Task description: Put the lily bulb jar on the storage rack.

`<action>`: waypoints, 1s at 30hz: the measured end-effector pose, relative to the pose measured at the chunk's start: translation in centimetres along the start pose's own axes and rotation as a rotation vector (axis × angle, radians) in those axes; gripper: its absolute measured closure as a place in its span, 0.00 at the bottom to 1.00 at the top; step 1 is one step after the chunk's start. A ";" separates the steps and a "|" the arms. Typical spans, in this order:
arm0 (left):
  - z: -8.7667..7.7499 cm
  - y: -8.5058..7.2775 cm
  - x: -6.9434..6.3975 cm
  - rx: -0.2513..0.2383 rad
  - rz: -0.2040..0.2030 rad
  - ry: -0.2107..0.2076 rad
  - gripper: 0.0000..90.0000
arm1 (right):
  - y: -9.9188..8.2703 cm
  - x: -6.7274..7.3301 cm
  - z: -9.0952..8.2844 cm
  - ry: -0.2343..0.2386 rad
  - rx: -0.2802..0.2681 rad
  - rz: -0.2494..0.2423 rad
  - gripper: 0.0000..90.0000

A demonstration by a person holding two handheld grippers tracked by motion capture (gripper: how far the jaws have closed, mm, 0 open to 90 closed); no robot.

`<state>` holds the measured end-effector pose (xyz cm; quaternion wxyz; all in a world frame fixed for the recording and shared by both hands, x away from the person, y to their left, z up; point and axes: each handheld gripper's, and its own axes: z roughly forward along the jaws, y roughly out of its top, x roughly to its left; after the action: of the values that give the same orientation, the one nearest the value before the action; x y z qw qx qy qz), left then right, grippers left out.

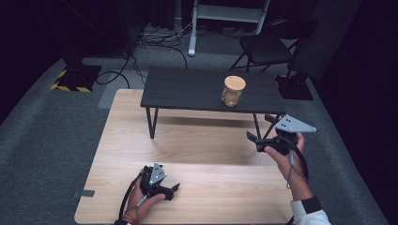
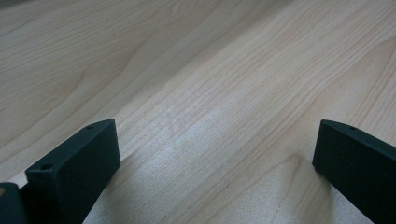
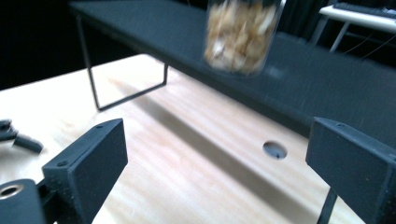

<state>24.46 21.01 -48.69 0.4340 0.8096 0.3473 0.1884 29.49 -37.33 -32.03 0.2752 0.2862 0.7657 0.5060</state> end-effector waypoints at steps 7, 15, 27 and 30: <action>0.0 0.0 0.0 0.000 0.000 0.000 0.01 | -3.3 1.3 -0.5 -0.026 0.018 -0.011 0.06; 0.0 0.0 0.0 0.000 0.000 0.000 0.01 | -6.1 2.0 -0.6 -0.020 0.030 0.016 0.06; 0.0 0.0 0.0 -0.001 -0.001 0.001 0.01 | -9.7 3.2 0.3 -0.017 0.116 0.037 0.06; 0.0 0.0 0.0 -0.001 -0.001 0.000 0.01 | -10.3 3.5 0.2 -0.022 0.138 0.034 0.06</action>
<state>24.43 21.02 -48.70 0.4343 0.8093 0.3476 0.1885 25.57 -38.03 -42.18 0.2544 0.3228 0.7909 0.4534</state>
